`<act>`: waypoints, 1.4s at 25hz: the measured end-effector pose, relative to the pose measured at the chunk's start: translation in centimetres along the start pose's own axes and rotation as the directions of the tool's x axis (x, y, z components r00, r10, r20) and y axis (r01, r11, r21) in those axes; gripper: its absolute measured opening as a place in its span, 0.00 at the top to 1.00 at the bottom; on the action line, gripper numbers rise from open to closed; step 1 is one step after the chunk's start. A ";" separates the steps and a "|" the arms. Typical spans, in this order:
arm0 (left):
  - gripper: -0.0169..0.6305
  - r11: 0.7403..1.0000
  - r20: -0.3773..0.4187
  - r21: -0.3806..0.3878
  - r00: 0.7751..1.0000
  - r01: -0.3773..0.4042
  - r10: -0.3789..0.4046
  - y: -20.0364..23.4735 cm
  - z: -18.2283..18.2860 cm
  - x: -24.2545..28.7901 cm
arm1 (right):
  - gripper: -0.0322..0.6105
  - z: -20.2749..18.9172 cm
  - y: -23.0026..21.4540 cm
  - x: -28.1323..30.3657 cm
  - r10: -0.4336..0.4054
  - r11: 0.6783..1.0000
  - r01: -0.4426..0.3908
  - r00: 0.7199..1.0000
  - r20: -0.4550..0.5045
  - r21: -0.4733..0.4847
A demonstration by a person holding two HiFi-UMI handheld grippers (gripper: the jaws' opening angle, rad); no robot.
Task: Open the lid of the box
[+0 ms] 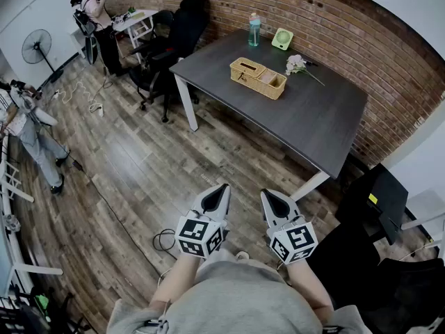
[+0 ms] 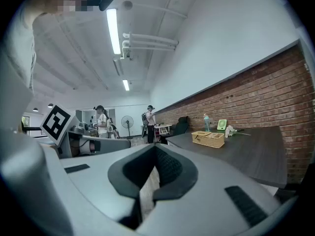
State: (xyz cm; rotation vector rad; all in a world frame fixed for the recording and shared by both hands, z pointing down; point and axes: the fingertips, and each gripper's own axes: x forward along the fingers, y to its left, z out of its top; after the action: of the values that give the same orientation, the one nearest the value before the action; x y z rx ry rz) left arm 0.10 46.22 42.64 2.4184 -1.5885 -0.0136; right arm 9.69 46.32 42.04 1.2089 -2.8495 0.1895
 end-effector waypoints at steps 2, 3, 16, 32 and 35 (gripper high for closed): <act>0.95 1.000 -0.003 0.012 1.000 0.003 -0.003 -0.2 0.0 -0.4 | 0.95 -0.1 0.2 -0.3 -0.006 1.000 0.006 1.000 0.003 0.002; 0.95 1.000 -0.004 0.016 1.000 0.006 -0.006 -0.3 0.0 -0.5 | 0.95 -0.1 0.3 -0.4 -0.008 1.000 0.008 1.000 0.003 0.003; 0.95 1.000 0.009 0.010 1.000 0.020 -0.020 -1.3 -0.1 -0.6 | 0.95 -0.5 0.3 -1.2 0.009 1.000 -0.009 1.000 -0.019 0.010; 0.87 1.000 -0.013 0.029 1.000 -0.011 0.012 -2.1 -0.6 -0.6 | 0.88 -0.9 -1.3 -1.9 0.018 0.999 -0.017 1.000 -0.020 0.037; 0.83 0.999 -0.020 0.038 1.000 -0.007 0.008 -2.1 -0.7 -0.5 | 0.81 -0.9 -1.5 -1.6 0.022 0.999 -0.021 0.999 -0.025 0.038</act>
State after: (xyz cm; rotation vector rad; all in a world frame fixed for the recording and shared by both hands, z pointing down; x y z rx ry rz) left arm 1.86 47.57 42.83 2.4333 -1.6028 0.0422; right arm 11.92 46.53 42.91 1.1744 -2.8503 0.2594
